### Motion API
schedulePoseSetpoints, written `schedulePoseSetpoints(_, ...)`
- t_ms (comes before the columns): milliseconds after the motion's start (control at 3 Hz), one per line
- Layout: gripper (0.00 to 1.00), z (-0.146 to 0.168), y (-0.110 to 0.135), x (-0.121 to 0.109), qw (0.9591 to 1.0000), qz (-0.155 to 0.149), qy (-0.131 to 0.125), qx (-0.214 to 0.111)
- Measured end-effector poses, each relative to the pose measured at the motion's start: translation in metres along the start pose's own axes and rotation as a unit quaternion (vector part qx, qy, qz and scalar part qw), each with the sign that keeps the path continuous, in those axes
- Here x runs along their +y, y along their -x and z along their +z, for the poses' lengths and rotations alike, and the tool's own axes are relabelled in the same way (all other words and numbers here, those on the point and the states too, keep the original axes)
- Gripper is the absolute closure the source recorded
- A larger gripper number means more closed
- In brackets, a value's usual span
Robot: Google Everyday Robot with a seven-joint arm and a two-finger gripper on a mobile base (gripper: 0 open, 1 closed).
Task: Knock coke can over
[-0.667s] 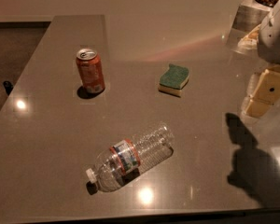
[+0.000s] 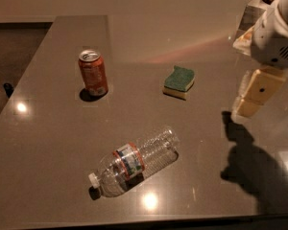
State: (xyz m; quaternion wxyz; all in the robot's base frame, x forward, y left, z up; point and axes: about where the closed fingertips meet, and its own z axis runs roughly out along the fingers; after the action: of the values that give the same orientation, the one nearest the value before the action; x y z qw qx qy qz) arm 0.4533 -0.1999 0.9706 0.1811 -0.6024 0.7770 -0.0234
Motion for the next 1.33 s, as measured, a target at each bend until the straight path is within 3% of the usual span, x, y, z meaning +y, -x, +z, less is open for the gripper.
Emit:
schedulePoseSetpoints(333, 0.00, 0.016, 0.023, -0.010, 0.9977, 0.022, -0.008, -0.063)
schedulePoseSetpoints(667, 0.00, 0.036, 0.056, -0.016, 0.9901, 0.042, -0.016, -0.133)
schedulePoseSetpoints(1000, 0.00, 0.058, 0.101, -0.022, 0.9790, 0.039, -0.008, -0.200)
schedulePoseSetpoints(1333, 0.00, 0.083, 0.147, -0.023, 0.9686, 0.025, 0.015, -0.247)
